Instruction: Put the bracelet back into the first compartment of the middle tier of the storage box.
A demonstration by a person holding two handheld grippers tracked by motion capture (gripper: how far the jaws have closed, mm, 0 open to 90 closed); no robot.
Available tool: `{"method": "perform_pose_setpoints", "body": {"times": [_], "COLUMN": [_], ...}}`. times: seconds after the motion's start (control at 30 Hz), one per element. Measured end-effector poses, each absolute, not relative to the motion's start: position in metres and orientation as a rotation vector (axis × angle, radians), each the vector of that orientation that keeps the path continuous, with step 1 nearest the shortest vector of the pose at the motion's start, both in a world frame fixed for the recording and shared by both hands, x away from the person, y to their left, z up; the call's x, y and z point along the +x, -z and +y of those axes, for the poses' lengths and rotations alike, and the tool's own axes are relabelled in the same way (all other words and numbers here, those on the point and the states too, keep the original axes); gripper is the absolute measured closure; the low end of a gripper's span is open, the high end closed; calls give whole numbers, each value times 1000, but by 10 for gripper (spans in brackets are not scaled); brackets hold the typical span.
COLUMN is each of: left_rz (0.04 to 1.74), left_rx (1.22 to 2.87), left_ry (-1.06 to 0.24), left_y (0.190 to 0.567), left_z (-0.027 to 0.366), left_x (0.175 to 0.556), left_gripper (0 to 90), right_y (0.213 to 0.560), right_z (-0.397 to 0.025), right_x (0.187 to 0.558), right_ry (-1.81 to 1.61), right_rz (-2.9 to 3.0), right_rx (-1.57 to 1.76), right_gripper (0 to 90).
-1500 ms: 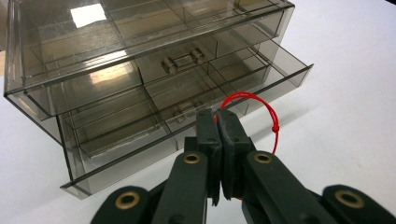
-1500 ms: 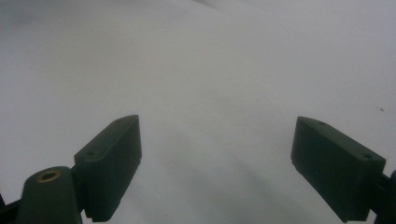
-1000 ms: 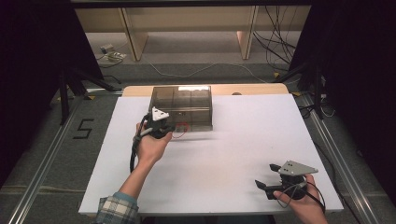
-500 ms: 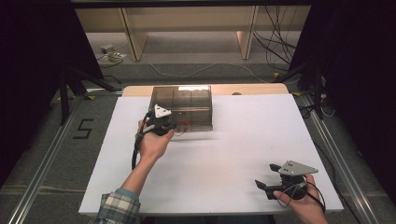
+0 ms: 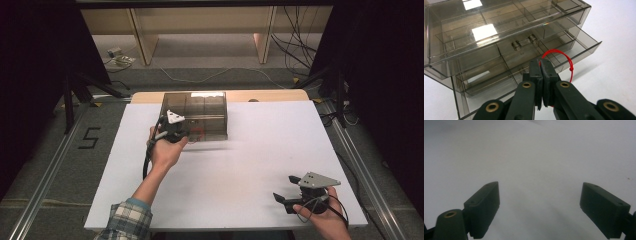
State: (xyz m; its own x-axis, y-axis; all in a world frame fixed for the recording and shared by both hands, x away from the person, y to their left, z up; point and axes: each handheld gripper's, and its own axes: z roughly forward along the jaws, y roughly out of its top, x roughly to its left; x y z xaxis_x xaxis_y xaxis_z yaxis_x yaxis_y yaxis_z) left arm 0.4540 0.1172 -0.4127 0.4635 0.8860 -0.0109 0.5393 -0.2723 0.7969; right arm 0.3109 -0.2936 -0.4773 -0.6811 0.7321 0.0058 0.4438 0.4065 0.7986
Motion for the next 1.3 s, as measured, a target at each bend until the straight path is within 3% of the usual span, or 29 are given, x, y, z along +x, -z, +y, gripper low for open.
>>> {"method": "perform_pose_setpoints", "body": {"times": [1.3], "left_rz": [1284], "left_rx": [1961], "left_ry": [-603], "left_y": [423], "left_z": [112], "left_x": [477], "left_gripper": [884], "right_y": [477], "right_z": [-294], "right_x": [311], "right_ry": [-1161], "right_rz": [2325], "right_rx": [1014], "right_gripper": [169]}}
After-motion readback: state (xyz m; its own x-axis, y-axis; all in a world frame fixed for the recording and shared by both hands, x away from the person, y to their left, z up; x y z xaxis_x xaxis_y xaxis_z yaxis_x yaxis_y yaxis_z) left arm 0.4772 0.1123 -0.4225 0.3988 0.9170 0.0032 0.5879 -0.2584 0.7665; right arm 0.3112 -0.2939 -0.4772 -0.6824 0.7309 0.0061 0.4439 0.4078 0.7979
